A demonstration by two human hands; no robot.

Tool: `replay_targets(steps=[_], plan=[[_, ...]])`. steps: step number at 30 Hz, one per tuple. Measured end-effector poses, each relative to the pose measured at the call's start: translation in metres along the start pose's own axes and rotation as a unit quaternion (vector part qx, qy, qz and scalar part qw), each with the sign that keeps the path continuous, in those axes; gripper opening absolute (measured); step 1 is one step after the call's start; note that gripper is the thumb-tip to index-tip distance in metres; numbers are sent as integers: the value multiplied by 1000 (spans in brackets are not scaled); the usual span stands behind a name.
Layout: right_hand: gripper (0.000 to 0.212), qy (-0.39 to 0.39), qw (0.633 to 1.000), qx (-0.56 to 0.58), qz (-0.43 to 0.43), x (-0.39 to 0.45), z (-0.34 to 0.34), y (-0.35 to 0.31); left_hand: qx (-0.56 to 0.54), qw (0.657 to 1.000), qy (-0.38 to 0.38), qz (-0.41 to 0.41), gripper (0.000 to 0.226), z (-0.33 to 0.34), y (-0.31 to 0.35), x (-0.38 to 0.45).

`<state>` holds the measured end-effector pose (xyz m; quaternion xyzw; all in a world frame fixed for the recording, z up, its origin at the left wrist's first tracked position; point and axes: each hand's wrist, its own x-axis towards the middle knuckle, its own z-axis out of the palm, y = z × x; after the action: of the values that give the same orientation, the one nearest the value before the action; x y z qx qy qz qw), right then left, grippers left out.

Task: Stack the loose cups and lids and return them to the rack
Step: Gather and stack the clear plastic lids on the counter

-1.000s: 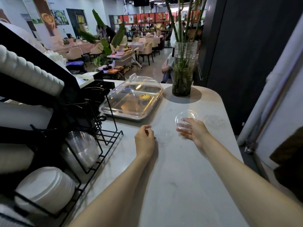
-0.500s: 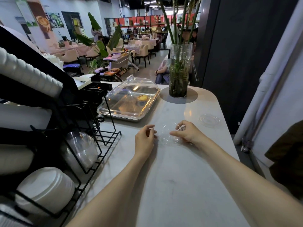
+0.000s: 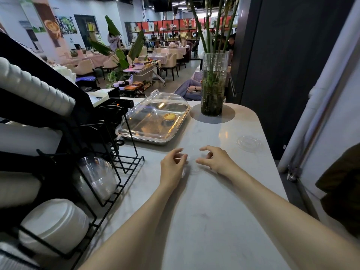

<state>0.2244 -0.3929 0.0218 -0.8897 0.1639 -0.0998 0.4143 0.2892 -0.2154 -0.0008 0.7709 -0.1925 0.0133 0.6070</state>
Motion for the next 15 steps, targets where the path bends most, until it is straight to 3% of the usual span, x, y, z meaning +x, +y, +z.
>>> replay_targets(steps=[7, 10, 15], plan=[[39, 31, 998, -47, -12, -2, -6, -1, 15, 1000, 13, 3, 30, 0, 3, -1], [32, 92, 994, -60, -1, -2, -16, 6, 15, 1000, 15, -2, 30, 0, 4, -1], [42, 200, 950, -224, 83, 3, -40, 24, 18, 1000, 15, -9, 31, 0, 5, -1]])
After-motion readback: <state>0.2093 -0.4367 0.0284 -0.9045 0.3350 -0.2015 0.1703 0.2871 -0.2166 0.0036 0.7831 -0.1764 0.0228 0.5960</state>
